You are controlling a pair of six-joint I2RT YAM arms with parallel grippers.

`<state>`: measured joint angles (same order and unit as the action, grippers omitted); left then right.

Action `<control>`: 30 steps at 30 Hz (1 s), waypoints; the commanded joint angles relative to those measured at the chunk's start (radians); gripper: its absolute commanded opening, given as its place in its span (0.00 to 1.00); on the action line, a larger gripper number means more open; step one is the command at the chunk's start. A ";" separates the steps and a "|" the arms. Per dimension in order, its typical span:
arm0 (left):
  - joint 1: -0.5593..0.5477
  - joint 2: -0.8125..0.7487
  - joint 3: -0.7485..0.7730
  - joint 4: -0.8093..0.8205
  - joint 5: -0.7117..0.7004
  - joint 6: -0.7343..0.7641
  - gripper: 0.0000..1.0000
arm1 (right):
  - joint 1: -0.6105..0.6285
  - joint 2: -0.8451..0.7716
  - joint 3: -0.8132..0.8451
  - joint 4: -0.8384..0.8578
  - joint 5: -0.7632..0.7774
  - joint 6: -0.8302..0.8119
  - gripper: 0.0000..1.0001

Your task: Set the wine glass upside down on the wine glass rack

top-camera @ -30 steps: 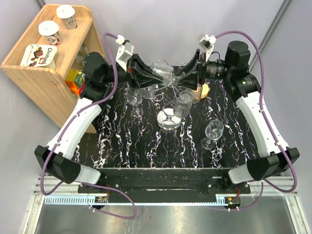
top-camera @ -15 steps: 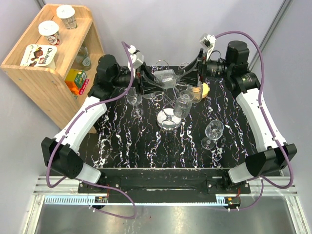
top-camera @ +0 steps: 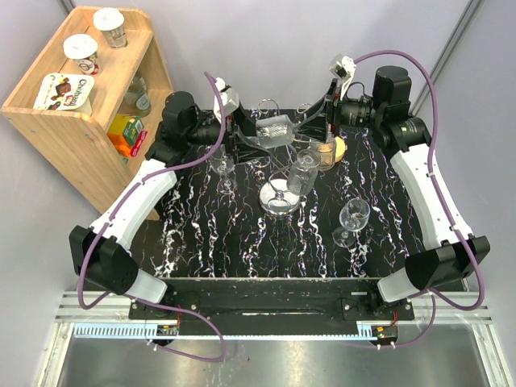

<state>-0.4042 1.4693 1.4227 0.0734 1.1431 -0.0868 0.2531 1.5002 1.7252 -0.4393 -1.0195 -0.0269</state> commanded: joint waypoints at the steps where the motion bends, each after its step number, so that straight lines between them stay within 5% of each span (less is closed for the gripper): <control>1: 0.002 -0.021 0.016 -0.056 -0.071 0.117 0.70 | -0.003 -0.009 0.068 -0.004 0.035 -0.051 0.00; 16: -0.030 -0.064 0.068 -0.236 -0.242 0.295 0.83 | 0.000 -0.017 0.094 -0.055 0.102 -0.097 0.00; 21: -0.041 -0.096 0.094 -0.271 -0.310 0.326 0.94 | 0.015 -0.034 0.109 -0.061 0.119 -0.100 0.00; 30: -0.140 -0.124 0.157 -0.385 -0.459 0.404 0.98 | 0.057 -0.046 0.114 -0.084 0.193 -0.139 0.00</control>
<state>-0.4904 1.3724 1.5150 -0.2703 0.7734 0.2607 0.2901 1.4979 1.7821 -0.5415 -0.8742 -0.1333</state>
